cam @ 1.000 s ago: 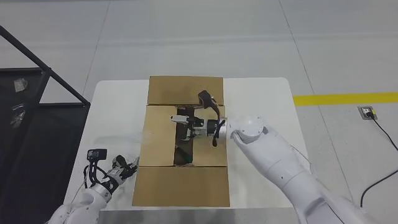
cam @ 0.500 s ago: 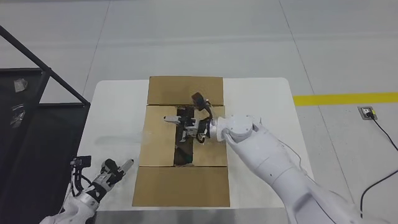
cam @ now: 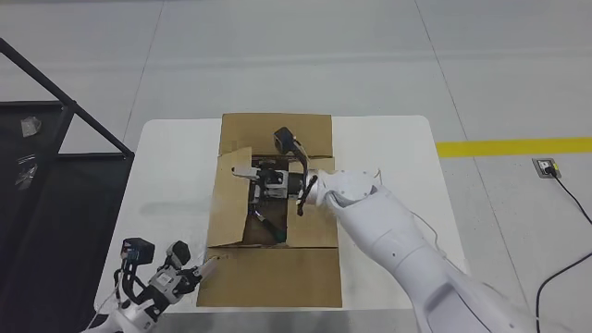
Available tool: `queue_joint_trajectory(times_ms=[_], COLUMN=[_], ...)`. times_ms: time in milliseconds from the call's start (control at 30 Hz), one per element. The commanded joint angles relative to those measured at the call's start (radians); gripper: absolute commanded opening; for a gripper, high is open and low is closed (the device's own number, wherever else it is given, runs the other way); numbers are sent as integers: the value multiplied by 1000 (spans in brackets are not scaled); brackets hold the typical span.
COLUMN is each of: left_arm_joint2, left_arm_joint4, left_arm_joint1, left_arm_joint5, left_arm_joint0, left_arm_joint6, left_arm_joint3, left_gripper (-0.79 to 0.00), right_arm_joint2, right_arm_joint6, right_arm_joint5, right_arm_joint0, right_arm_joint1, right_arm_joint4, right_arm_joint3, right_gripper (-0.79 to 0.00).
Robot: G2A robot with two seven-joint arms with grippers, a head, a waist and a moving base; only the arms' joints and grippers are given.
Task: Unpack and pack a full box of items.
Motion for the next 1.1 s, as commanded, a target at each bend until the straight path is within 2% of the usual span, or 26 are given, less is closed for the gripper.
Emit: queue_joint_trajectory(times_ms=[0, 133, 267, 600, 833, 1000, 1067], left_arm_joint2=[25, 50, 40, -83, -142, -127, -114], left_arm_joint4=[9, 16, -26, -117, -154, -149, -137], left_arm_joint1=[-2, -8, -12, -12, -11, -10, -11], left_arm_joint5=[26, 81, 130, 141, 148, 174, 185], left_arm_joint0=[-16, -40, -49, -11, -12, -63, -85], left_arm_joint6=[-5, 9, 32, 65, 40, -7, -17], left_arm_joint3=[-12, -30, -36, -6, 79, 150, 175], left_gripper=[0, 0, 0, 0, 0, 0, 0], right_arm_joint2=[-4, -16, -27, -19, 12, 46, 46], right_arm_joint6=[-11, -35, -21, 68, 73, 49, 49], right_arm_joint5=[-18, -50, -94, -177, -259, -283, -283], right_arm_joint0=[4, 15, 21, 39, 8, -64, -64], right_arm_joint1=[-10, -32, -53, -78, -46, 12, 12], right_arm_joint4=[-9, -37, -57, -75, -134, -234, -234], right_arm_joint3=[-7, -16, -18, 20, -36, -174, -174], right_gripper=[0, 0, 0, 0, 0, 0, 0])
